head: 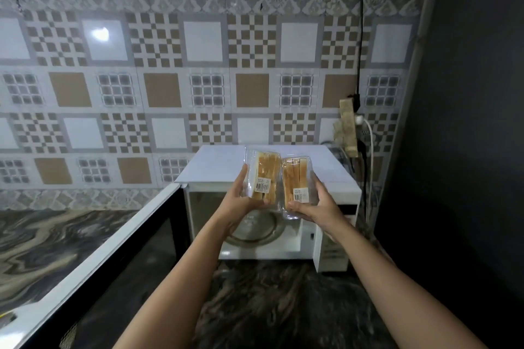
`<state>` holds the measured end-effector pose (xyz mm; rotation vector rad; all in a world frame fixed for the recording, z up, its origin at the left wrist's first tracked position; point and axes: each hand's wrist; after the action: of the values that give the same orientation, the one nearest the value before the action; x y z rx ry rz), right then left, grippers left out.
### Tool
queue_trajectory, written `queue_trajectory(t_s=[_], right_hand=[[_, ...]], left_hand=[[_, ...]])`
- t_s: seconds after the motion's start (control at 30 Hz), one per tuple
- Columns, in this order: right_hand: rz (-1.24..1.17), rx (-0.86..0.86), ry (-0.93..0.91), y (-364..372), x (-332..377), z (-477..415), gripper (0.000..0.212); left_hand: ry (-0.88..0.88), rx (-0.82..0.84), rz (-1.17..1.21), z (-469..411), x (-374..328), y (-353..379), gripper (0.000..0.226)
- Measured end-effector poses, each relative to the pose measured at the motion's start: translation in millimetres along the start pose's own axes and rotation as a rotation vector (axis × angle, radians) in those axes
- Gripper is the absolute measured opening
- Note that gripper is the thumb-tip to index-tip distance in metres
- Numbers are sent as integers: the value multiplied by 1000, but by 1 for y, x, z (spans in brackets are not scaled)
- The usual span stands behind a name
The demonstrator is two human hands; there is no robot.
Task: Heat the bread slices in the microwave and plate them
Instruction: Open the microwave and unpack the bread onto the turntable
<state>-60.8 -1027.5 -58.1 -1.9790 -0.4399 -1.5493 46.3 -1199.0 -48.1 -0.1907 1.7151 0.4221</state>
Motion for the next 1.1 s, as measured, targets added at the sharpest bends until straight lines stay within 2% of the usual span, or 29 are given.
queue_trajectory(t_s=[0.17,0.3,0.4,0.6,0.73,0.87,0.97,1.1], right_hand=[[-19,-25,1,18,-26,62,96],[23,-50,15,33,-56,100,101],[8,-51,73,44,-80,120,94],[47,-1,231,52,-134,148,87],[78,14,317,47,-159,160,90],[136,11,387,38,-172,163,94],[237,11,396,30,-178,156,100],[368,5,412,21,-186,149,103]], left_hand=[[19,-23,-22,62,37,-10,106],[-81,-80,68,111,79,-15,104],[-164,-151,76,138,116,-19,107],[-327,-245,104,166,174,-17,107],[-362,-210,55,171,198,-12,112],[-387,-257,29,168,205,-1,108],[-346,-220,-59,160,206,8,106],[-331,-235,-335,153,213,9,113]])
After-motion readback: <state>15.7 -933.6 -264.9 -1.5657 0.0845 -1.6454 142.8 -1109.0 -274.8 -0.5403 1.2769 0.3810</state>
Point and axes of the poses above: each hand's wrist, its own z-axis away from the middle knuckle, its own y-axis out of the palm, x = y × z, and after that the axes turned 4 degrees about z, right-handed
